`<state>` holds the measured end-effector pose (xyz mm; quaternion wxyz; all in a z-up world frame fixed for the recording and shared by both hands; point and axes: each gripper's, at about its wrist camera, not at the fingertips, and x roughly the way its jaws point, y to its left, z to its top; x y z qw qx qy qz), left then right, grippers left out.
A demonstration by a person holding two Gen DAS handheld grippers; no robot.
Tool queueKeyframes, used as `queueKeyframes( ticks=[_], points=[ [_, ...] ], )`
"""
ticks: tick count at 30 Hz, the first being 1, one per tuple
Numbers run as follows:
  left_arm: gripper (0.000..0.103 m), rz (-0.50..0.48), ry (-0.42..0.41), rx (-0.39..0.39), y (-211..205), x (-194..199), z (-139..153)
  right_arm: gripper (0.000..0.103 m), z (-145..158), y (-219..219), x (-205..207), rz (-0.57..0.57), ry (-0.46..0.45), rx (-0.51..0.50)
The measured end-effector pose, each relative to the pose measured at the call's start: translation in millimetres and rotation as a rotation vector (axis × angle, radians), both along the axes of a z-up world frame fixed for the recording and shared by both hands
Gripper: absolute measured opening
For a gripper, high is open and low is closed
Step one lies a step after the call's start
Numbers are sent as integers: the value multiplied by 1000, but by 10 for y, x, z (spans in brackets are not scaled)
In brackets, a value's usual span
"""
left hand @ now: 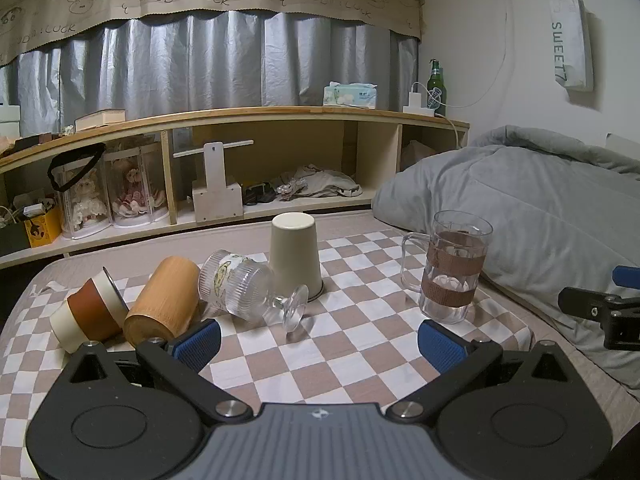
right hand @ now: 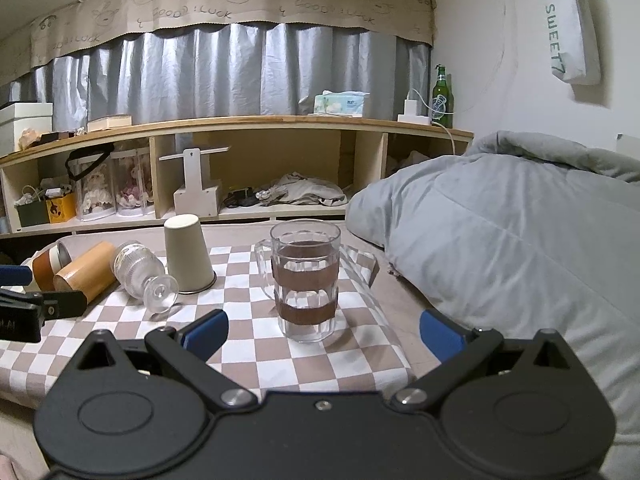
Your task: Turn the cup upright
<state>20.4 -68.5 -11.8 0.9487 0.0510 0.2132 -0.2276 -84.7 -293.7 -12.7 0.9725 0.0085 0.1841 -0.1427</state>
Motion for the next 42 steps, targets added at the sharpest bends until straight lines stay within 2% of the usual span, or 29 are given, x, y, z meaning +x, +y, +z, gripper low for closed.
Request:
queueKeyframes(
  ticks=[42],
  points=[
    [103, -1, -1, -1, 5, -9, -3, 103, -15, 46, 21, 8, 4, -2]
  ],
)
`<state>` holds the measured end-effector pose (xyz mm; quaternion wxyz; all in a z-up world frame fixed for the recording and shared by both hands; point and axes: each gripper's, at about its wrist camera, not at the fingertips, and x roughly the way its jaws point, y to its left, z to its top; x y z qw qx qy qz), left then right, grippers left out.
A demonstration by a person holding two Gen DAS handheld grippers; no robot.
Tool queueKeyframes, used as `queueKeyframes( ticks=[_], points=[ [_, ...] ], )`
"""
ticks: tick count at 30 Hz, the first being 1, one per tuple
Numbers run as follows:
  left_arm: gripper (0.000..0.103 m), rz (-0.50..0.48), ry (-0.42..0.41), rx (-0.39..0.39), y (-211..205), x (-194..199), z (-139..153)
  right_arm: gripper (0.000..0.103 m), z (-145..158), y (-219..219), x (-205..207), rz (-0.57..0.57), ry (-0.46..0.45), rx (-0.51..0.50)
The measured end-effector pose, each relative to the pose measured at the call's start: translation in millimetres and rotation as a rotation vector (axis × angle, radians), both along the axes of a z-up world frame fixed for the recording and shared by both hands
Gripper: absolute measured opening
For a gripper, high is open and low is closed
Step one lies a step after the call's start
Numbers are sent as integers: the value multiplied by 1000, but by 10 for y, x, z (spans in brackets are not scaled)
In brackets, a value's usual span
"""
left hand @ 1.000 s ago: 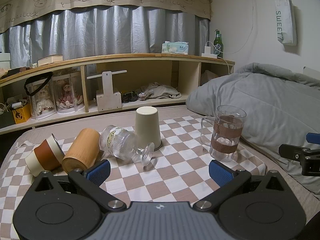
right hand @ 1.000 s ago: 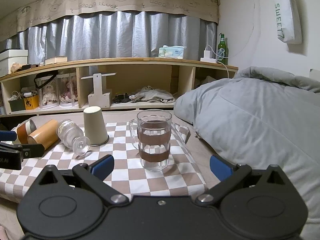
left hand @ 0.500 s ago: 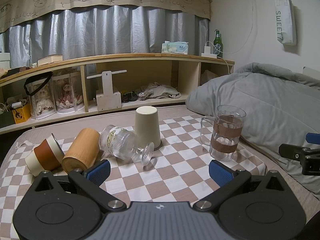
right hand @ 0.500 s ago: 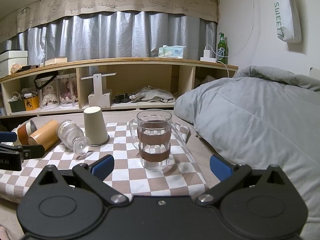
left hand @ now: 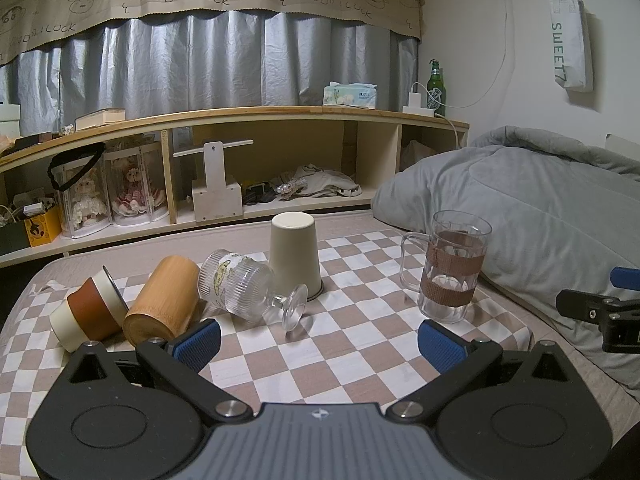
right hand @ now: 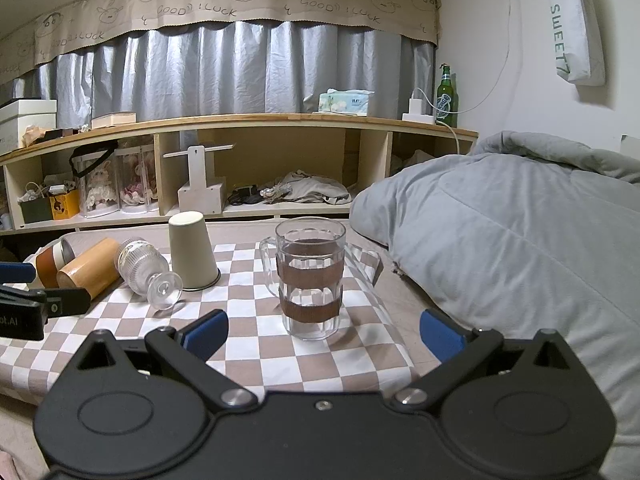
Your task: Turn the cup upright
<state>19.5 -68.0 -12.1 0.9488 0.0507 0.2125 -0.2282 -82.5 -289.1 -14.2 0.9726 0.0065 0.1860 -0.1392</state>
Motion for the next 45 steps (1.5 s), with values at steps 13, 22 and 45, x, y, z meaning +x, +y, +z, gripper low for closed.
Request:
queueKeyframes(
  ticks=[13, 22, 45],
  points=[
    [103, -1, 0, -1, 0, -2, 0, 103, -13, 12, -3, 4, 1, -3],
    [103, -1, 1, 1, -9, -11, 2, 103, -11, 16, -1, 4, 2, -3],
    [103, -1, 1, 1, -7, -12, -1, 103, -35, 30, -6, 9, 5, -3]
  ],
)
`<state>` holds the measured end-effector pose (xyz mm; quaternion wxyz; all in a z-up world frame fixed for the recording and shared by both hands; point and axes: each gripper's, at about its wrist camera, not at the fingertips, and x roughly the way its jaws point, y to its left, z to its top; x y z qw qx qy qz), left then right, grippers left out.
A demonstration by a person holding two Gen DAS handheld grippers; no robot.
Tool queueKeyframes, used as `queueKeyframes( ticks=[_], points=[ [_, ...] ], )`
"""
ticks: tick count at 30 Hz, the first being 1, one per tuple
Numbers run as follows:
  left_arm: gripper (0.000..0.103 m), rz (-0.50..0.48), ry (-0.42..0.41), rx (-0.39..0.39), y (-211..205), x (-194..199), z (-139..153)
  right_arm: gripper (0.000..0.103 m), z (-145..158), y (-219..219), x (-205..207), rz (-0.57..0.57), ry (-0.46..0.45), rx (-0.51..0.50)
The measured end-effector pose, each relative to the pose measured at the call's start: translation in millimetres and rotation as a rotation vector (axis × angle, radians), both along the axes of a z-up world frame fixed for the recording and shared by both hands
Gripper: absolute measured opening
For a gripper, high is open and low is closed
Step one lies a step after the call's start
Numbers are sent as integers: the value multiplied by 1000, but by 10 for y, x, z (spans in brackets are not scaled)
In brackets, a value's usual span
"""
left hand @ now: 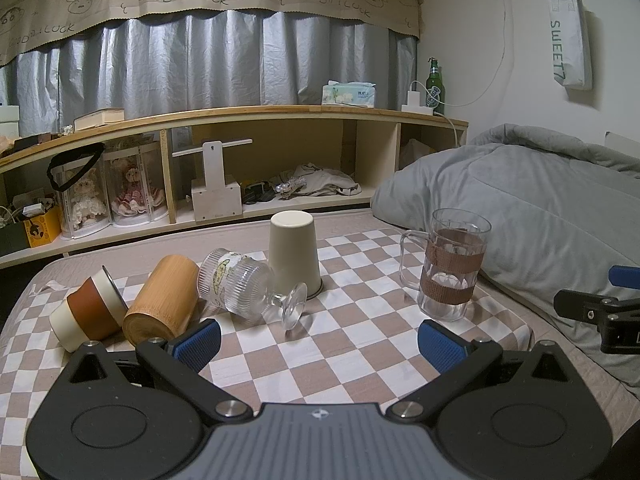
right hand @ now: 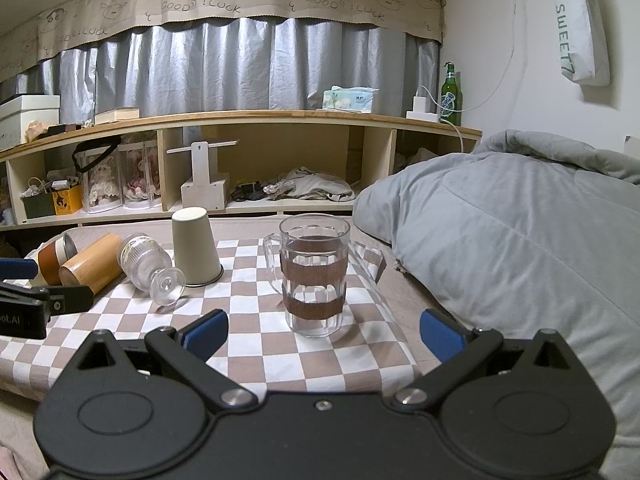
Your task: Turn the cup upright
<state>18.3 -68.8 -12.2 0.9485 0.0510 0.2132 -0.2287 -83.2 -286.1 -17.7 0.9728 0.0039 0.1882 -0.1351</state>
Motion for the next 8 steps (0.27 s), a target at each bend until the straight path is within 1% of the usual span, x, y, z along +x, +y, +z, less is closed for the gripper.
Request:
queueKeyframes(
  ticks=[8],
  points=[
    [103, -4, -2, 3, -6, -5, -4, 103, 2, -1, 1, 1, 1, -1]
  ],
)
